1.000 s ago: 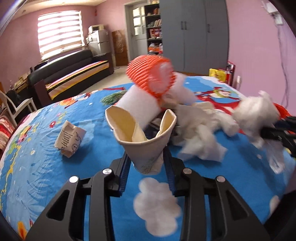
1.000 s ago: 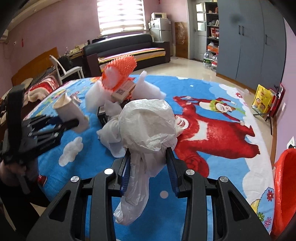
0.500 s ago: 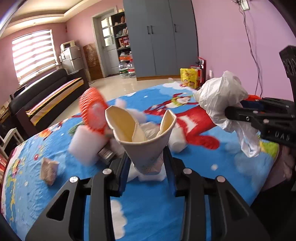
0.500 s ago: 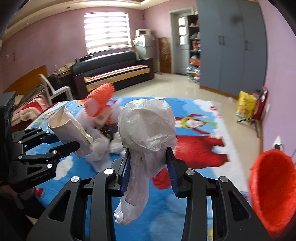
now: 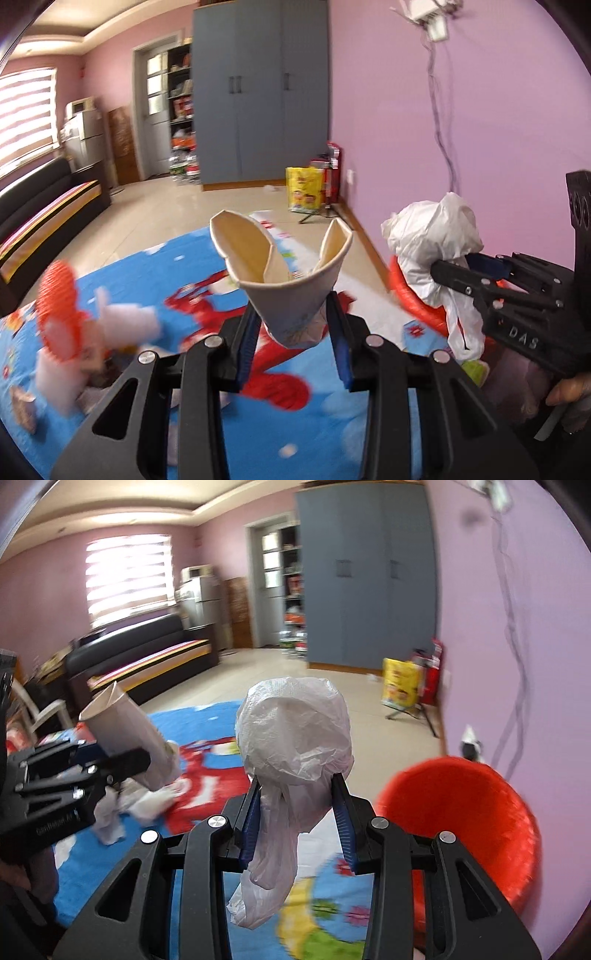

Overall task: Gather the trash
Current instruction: 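Carry the bag and cup to the red bin and open both tools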

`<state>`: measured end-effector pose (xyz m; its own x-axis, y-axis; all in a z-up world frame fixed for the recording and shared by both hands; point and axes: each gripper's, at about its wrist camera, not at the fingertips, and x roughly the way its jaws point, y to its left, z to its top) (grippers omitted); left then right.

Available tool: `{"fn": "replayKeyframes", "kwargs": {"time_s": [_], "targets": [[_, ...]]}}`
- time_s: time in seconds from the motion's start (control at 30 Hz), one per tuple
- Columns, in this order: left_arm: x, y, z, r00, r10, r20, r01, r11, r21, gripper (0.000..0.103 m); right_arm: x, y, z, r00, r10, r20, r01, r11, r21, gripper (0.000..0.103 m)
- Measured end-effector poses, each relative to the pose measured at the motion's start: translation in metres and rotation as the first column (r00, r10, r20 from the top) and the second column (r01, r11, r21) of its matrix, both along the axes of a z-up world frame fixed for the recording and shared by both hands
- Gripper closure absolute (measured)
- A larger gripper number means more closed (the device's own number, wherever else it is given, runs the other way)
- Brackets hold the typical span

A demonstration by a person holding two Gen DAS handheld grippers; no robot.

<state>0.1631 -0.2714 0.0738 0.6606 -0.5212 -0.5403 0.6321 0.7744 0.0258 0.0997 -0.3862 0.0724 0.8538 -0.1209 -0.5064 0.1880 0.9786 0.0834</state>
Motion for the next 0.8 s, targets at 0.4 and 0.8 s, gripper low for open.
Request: {"fn": "replayKeyframes", "kwargs": {"time_s": [0.4, 0.8], "targets": [[0.000, -0.137, -0.029, 0.968, -0.251, -0.008, 0.250, 0.967, -0.048, 0.069, -0.039, -0.088, -0.014, 0.957, -0.289, -0.024, 0.288, 0.956, -0.047, 0.066], [0.008, -0.214, -0.084, 0.916, -0.391, -0.090, 0.394, 0.919, 0.009, 0.069, -0.048, -0.147, -0.060, 0.914, -0.387, -0.119, 0.388, 0.921, -0.012, 0.064]]}}
